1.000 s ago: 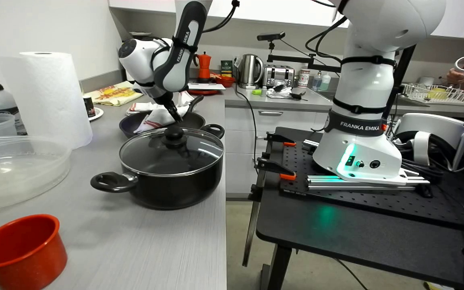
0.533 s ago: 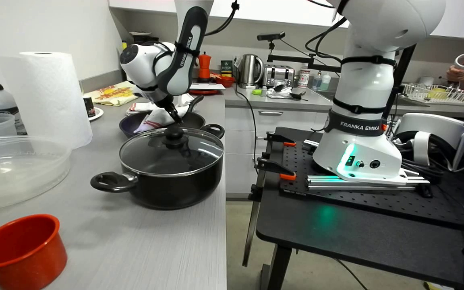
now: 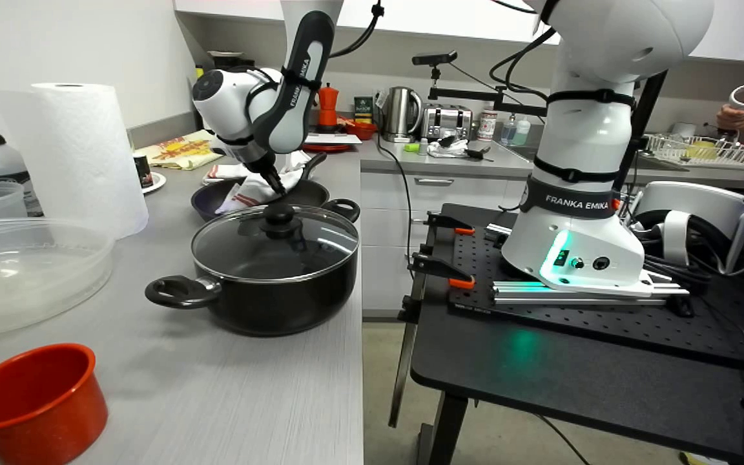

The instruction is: Use the towel to wipe the pan

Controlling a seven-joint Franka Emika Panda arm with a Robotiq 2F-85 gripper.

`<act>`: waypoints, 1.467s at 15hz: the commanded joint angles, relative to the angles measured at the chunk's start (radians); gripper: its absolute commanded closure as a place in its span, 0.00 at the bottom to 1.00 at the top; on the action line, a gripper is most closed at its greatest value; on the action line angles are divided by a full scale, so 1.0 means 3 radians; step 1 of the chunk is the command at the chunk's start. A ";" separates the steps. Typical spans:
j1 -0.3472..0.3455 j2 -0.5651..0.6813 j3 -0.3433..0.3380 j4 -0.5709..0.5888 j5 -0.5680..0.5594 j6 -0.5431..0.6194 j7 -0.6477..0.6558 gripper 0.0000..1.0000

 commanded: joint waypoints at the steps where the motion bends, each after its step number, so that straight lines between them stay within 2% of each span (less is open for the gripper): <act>1: -0.0054 -0.0003 0.0052 0.0010 -0.0095 0.0062 0.0066 0.93; 2: -0.0057 -0.0004 0.0053 0.0009 -0.0093 0.0071 0.0063 1.00; 9: -0.0091 -0.0064 0.0069 -0.0041 -0.0060 0.0182 0.0092 0.99; 13: -0.0274 -0.0379 0.0138 -0.0259 0.0119 0.0535 0.0194 0.99; 17: -0.0565 -0.0735 0.0210 -0.0469 0.0526 0.0881 0.0126 0.99; 22: -0.0908 -0.0912 0.0269 -0.0450 0.1447 0.1006 -0.0068 0.99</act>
